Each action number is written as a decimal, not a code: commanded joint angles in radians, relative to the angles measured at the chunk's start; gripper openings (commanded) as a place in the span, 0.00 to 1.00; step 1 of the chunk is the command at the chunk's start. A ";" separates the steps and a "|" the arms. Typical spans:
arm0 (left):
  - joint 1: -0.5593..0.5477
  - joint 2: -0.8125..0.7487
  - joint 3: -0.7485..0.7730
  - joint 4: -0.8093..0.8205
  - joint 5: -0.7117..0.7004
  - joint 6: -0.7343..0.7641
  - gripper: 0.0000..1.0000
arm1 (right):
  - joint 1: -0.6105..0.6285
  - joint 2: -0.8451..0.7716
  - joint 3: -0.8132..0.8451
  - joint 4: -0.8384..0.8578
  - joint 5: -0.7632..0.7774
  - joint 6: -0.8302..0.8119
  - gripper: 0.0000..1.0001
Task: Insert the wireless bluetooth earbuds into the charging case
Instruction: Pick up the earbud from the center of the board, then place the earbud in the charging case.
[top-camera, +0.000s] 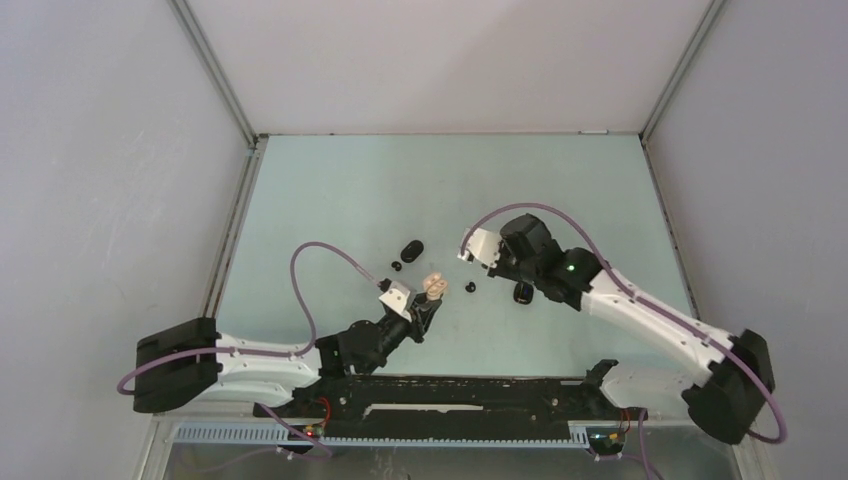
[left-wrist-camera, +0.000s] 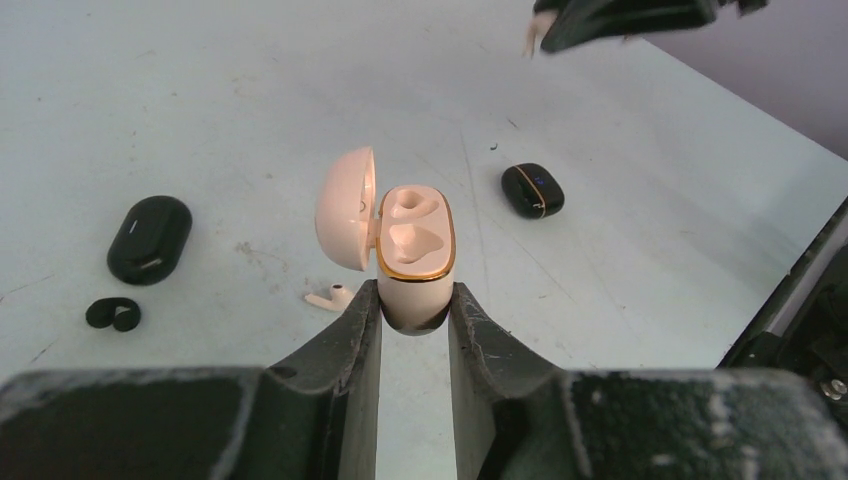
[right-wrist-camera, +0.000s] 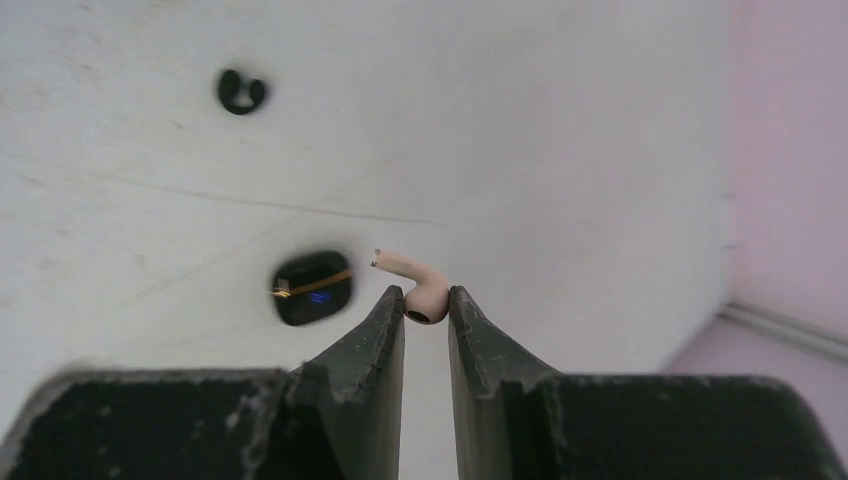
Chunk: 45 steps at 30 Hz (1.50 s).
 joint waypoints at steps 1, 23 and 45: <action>0.005 0.044 0.068 0.088 0.019 0.026 0.00 | 0.026 -0.153 0.031 0.035 0.090 -0.332 0.00; 0.000 0.089 0.086 0.228 0.304 0.247 0.00 | 0.720 -0.460 -0.385 0.698 0.383 -1.015 0.00; -0.007 0.036 0.029 0.268 0.330 0.265 0.00 | 0.735 -0.369 -0.456 0.794 0.356 -1.128 0.00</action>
